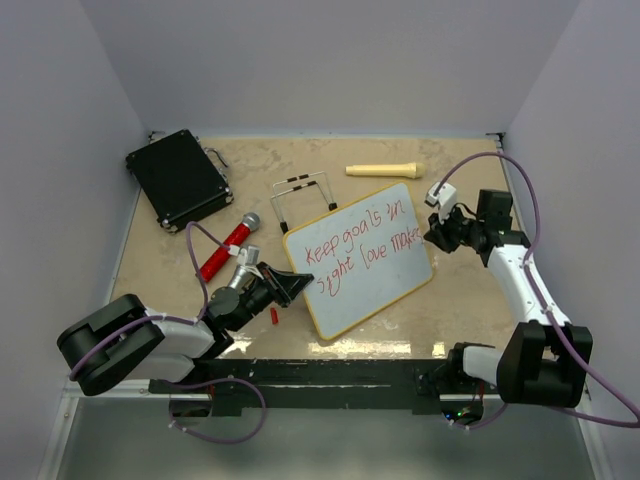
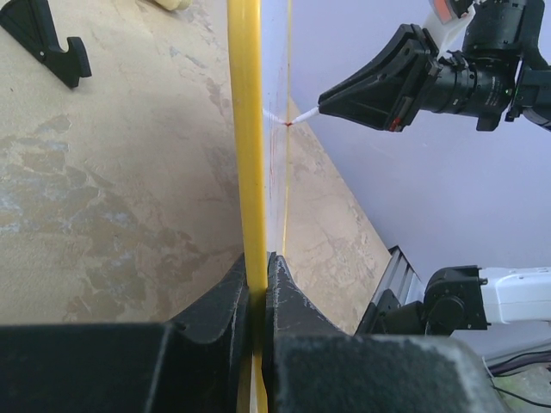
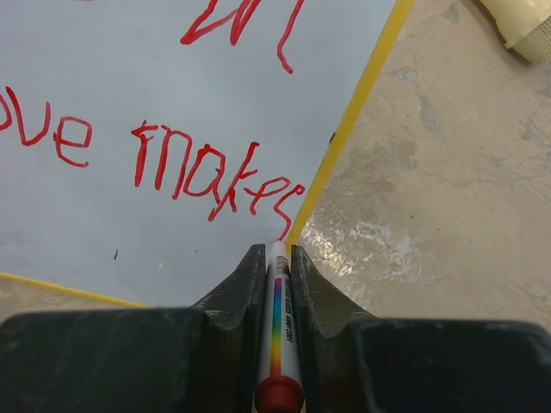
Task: Write a sentence on the whiteboard
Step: Write a sentence on the whiteboard, then place the whiteboard on the whiteboard stand.
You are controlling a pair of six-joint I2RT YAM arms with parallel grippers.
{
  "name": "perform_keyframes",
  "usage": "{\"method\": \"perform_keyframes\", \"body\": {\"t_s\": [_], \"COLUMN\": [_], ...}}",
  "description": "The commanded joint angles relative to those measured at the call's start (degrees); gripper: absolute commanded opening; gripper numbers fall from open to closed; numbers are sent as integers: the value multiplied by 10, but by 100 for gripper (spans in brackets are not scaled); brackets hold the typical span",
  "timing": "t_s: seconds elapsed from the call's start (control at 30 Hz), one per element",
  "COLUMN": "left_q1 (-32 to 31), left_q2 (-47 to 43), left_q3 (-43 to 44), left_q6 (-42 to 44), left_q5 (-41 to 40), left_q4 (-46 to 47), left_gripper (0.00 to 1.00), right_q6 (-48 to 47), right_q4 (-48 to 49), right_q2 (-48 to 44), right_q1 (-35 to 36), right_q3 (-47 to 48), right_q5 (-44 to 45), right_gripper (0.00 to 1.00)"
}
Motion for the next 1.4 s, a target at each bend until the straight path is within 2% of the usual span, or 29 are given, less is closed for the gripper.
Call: {"method": "perform_keyframes", "body": {"t_s": [0.0,0.3,0.57,0.67,0.77,0.9,1.0,1.17,1.37], "left_q1": [-2,-2,4,8,17,42,75,121,151], "left_q2": [-6,-6,-15,-41,-87,-161,-189,-197,-179], "left_q3": [-33,-32,-33,-17,5,55,85,145,234], "left_q6": [49,49,63,89,121,157,170,189,207], "left_q5": [31,28,27,30,31,37,60,93,133], "left_q4": [30,21,8,-23,-96,-237,-294,-371,-423], "left_gripper": [0,0,0,0,0,0,0,0,0], "right_q6": [-27,-28,2,40,61,-3,-57,-157,-203], "right_q4": [-32,-51,-112,-89,-50,-101,-144,-233,-277], "right_q2": [11,-40,-161,-183,-219,-253,-257,-250,-256], "right_q1": [2,2,1,1,-6,-14,-14,-14,-14], "right_q3": [15,37,108,89,45,28,29,49,55], "right_q5": [-29,-96,-120,-158,-199,-252,-279,-324,-336], "right_gripper": [0,0,0,0,0,0,0,0,0]}}
